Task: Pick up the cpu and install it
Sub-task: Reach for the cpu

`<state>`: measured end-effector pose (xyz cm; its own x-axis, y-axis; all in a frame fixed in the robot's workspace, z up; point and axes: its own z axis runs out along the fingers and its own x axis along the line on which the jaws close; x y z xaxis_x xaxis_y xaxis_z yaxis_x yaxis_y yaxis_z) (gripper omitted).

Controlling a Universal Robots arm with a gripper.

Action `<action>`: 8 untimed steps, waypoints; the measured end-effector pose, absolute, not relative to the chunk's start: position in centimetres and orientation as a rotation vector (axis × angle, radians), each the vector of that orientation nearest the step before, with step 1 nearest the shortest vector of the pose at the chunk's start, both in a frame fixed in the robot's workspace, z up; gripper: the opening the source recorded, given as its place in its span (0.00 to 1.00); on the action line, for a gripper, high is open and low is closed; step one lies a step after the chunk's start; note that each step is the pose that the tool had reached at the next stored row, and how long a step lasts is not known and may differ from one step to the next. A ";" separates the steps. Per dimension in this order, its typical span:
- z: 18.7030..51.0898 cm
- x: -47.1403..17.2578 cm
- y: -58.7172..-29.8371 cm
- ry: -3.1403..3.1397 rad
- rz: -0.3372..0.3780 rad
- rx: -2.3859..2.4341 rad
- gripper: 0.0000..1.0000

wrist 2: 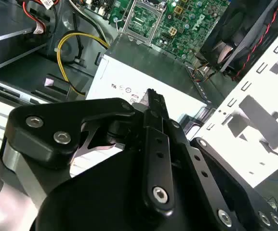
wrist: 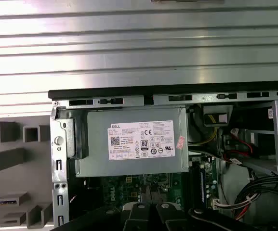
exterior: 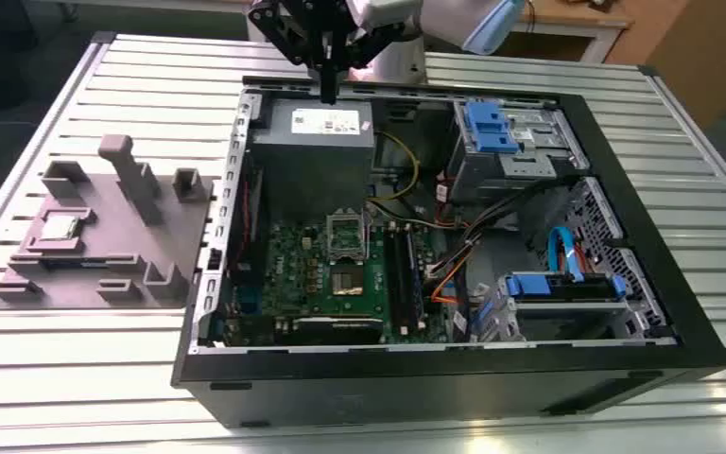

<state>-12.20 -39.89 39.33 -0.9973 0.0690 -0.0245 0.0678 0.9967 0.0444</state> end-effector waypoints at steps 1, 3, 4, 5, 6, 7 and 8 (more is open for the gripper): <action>39.3 -12.2 -39.9 3.113 0.068 0.107 0.10; 39.3 -12.3 -39.9 3.113 0.068 0.104 0.10; 39.3 -12.4 -39.9 3.113 0.068 0.104 0.10; 39.3 -12.4 -39.9 3.113 0.068 0.104 0.10; 39.3 -12.4 -39.9 3.113 0.068 0.104 0.10; 39.3 -12.4 -39.9 3.113 0.068 0.104 0.10; 39.3 -12.4 -39.9 3.113 0.068 0.104 0.10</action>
